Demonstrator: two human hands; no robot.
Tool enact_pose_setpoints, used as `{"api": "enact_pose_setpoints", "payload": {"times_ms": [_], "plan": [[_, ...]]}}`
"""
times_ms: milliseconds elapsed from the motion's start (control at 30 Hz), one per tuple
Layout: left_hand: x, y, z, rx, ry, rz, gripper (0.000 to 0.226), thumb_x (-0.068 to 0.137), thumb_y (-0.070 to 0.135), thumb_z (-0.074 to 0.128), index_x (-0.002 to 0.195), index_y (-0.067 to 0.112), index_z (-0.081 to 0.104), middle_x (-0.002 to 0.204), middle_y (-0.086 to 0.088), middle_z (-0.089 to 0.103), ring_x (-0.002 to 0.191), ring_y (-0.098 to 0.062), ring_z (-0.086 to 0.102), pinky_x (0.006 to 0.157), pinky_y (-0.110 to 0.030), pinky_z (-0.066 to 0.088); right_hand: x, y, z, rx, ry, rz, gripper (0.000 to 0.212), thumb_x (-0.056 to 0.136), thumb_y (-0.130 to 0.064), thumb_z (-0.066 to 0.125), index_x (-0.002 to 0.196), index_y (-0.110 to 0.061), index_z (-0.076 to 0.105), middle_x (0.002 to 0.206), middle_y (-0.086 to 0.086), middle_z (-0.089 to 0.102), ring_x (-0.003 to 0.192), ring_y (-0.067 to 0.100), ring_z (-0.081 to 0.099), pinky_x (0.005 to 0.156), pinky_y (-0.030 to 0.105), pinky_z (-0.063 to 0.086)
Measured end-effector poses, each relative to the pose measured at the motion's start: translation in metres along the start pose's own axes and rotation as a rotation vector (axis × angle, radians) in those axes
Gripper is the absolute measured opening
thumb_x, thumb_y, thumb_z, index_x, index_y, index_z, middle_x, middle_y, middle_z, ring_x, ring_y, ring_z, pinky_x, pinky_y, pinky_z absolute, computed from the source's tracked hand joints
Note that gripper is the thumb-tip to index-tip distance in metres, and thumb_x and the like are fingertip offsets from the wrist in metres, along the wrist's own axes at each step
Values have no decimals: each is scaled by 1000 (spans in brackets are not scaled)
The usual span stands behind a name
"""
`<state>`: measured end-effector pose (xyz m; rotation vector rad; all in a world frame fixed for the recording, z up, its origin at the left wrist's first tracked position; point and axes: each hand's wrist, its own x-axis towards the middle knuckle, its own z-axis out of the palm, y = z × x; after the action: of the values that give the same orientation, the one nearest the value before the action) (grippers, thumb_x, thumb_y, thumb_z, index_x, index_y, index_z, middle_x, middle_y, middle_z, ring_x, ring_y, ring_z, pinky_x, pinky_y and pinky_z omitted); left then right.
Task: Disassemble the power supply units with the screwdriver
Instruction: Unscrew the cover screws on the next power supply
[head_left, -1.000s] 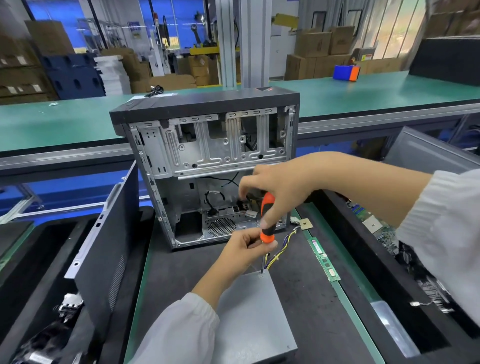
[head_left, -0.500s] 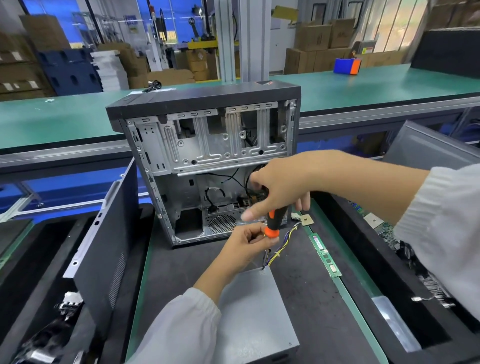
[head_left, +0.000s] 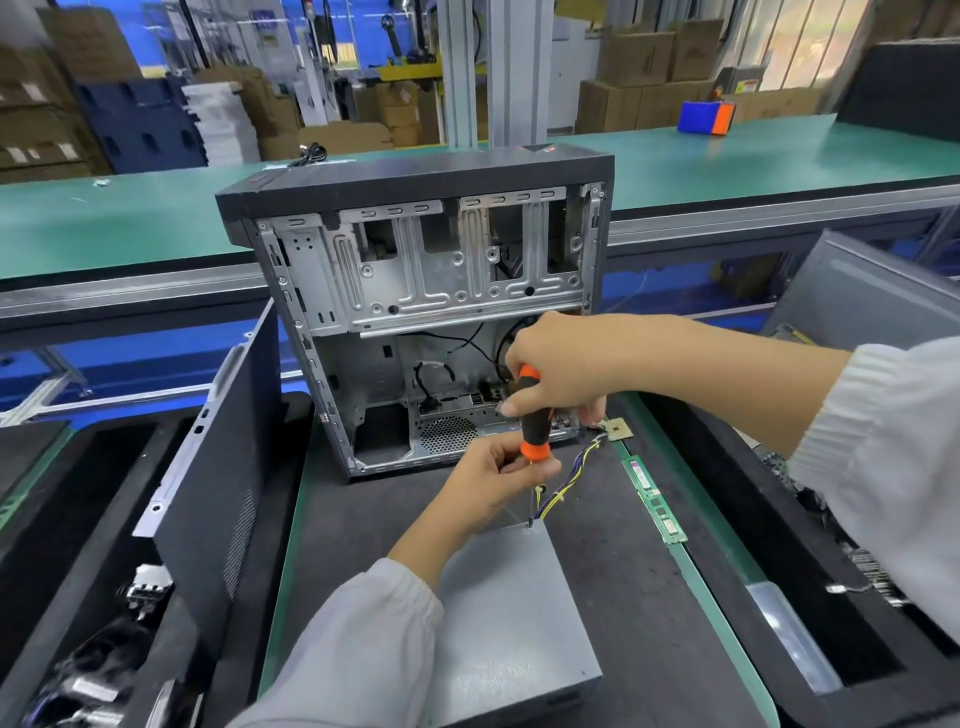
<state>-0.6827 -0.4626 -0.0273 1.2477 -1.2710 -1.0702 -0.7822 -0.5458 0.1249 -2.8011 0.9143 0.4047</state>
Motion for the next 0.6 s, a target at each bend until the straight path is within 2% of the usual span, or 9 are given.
{"api": "enact_pose_setpoints", "payload": {"times_ms": [67,133,267,367,500,600], "plan": [[-1,-1,-3,14,-19,-1,6,85,5,72,87,9,67,57,7,19,54,-11,23,57,-20,30,-1,2,-2,-6,-4,-11,33,92,-50,53,78,-22,43,42,-6,61,43,16,66,51,24,52],[-6,-7,-11,12,-25,-29,16,83,4,73,96,13,68,58,9,22,52,-10,23,51,-20,27,-2,6,-3,-8,-8,-5,34,93,-48,52,81,-17,46,40,-6,60,45,16,66,54,25,51],[-20,-21,-30,-4,22,-125,18,91,-3,58,102,7,67,66,-3,24,53,-11,20,47,-23,19,-8,9,-10,25,36,26,36,94,-47,50,82,-12,49,45,-3,63,44,17,66,57,26,53],[-26,-25,-36,48,12,-191,17,93,0,56,107,5,65,65,1,28,50,-9,21,44,-19,20,-12,11,-17,70,65,41,39,94,-46,50,83,-8,53,57,5,69,45,18,67,57,27,56],[-28,-25,-26,271,-59,-177,24,86,22,74,106,12,64,60,9,29,52,-5,27,49,-13,26,-13,15,-21,153,97,51,42,93,-45,51,82,-5,55,59,6,70,47,19,67,49,21,55],[-27,-27,-17,377,-29,-140,14,92,23,67,95,10,67,62,2,37,55,-9,30,52,-18,28,-13,20,-21,232,95,72,43,93,-45,52,83,-3,56,60,9,70,48,21,68,49,25,57]]}}
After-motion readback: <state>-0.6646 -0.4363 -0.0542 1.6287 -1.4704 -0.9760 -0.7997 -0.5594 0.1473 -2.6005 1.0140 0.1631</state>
